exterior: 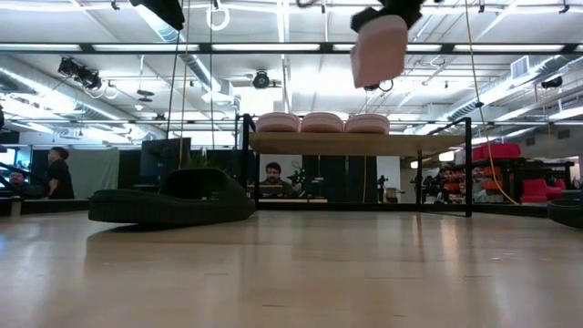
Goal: Pick and place slides into the shelf
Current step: Put the pink slide on the shelf
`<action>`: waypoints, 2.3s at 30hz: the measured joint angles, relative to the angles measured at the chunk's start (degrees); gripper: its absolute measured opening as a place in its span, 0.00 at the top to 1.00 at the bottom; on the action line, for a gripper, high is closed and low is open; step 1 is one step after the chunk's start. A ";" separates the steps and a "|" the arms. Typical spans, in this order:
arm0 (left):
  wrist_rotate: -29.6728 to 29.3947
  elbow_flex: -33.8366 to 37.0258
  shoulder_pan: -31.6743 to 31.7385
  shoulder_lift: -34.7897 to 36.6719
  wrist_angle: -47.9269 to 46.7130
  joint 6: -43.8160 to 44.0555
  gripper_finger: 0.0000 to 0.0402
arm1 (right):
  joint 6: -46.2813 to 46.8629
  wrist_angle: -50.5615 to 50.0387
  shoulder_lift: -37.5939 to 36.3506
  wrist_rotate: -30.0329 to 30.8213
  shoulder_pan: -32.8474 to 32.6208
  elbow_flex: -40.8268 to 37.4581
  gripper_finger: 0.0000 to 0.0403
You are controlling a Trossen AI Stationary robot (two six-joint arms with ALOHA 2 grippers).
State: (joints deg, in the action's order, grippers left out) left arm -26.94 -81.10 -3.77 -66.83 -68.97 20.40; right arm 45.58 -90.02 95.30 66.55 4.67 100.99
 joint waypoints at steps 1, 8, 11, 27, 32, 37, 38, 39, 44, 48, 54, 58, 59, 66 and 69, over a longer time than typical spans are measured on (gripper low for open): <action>0.00 0.00 0.00 0.00 0.02 0.00 0.67 | 0.68 0.00 -1.17 0.27 0.40 -2.18 0.97; 0.00 0.00 0.00 0.00 0.07 0.00 0.65 | 2.47 1.92 -12.52 0.60 2.15 -17.94 0.98; 0.00 0.00 0.00 0.00 0.11 0.03 0.64 | -0.69 4.55 -18.17 -0.85 1.90 -24.01 0.98; -0.02 0.00 0.07 0.00 4.50 -0.04 0.65 | -20.22 29.03 -28.27 -2.58 7.03 -40.92 0.98; 0.00 0.00 0.07 -0.02 4.49 -0.04 0.65 | -26.42 36.14 -28.19 -3.63 9.84 -40.87 0.98; 0.00 0.00 0.07 -0.02 4.48 -0.02 0.63 | -32.64 41.39 -28.01 -6.10 12.29 -40.85 0.98; 0.00 0.00 0.07 -0.02 4.48 -0.02 0.63 | -33.80 41.88 -27.94 -6.63 12.89 -40.85 0.98; 0.00 0.00 0.07 -0.02 4.48 -0.04 0.63 | -34.36 42.23 -27.71 -7.36 13.52 -40.85 0.98; 0.00 0.00 0.07 -0.02 4.46 -0.14 0.63 | -35.34 43.02 -25.22 -10.22 17.22 -40.82 0.98; 0.00 0.00 0.07 -0.02 4.46 -0.40 0.64 | -38.03 45.22 -23.03 -10.10 19.74 -40.82 0.98; -0.01 0.00 0.07 -0.02 4.46 -4.39 0.66 | -43.46 52.36 -20.85 -11.01 23.62 -40.82 0.98; -0.02 0.00 0.07 -0.02 4.46 -5.16 0.65 | -46.10 55.06 -19.91 -13.40 26.18 -40.82 0.98; -0.02 0.00 0.05 -0.02 4.46 -5.18 0.64 | -46.07 55.08 -19.69 -14.26 26.79 -40.82 0.98; -0.02 0.00 0.04 -0.02 4.44 -5.20 0.63 | -48.45 55.56 -17.89 -22.45 29.14 -40.54 0.98; -0.02 0.00 0.04 -0.02 4.44 -5.20 0.63 | -49.77 55.51 -17.13 -23.63 29.13 -40.54 0.98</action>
State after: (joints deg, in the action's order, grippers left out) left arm -26.96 -81.10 -3.73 -66.85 -64.53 15.20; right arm -4.19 -34.50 78.17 42.93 33.80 60.45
